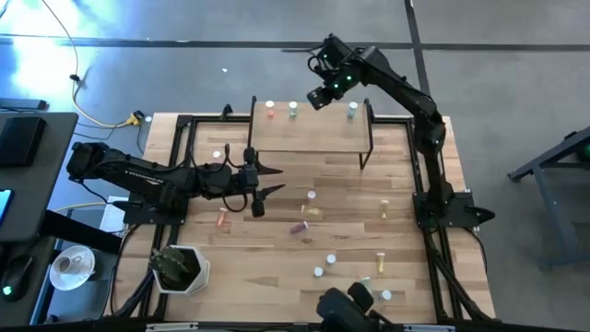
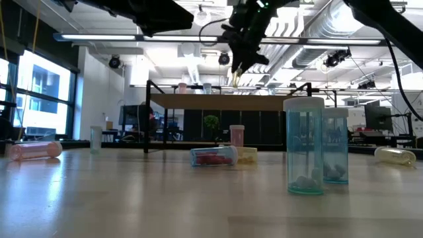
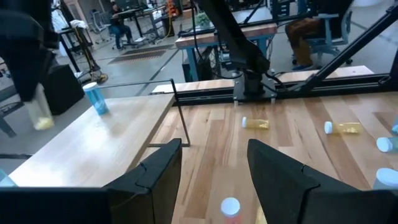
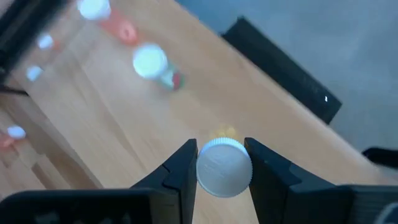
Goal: Pick and place medicine bottles onto shelf by color
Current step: Put the yellow medicine bottle on the shelf
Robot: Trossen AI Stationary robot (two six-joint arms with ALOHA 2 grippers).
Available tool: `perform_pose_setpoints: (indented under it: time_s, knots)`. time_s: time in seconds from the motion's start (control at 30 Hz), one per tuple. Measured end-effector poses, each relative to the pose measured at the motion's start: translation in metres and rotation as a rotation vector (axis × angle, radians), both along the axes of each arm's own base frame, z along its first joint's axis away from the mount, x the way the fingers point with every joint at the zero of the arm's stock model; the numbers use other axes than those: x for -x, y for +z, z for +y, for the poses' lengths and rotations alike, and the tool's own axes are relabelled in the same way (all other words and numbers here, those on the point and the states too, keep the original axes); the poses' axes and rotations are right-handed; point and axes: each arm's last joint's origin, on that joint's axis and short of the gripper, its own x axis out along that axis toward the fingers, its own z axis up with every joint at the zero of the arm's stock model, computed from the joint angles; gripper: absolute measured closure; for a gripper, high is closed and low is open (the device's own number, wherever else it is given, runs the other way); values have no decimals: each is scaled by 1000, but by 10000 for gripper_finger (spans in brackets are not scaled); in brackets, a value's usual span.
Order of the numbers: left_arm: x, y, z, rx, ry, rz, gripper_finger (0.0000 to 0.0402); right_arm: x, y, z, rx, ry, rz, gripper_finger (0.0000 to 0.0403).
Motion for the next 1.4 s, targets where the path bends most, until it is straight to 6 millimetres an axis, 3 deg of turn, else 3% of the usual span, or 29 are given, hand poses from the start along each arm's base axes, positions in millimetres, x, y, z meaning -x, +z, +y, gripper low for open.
perform_pose_setpoints:
  time_s: [0.2, 0.53, 1.4]
  knots:
    - [0, 0, 0, 0, 0, 0, 227, 0, -17, -1, -19, -4, 138, 299]
    - [0, 0, 0, 0, 0, 3, 227, -13, -36, -4, -30, 11, 169, 299]
    - [0, -1, 0, 0, 0, 14, 227, -17, -37, -2, 13, 21, 193, 299]
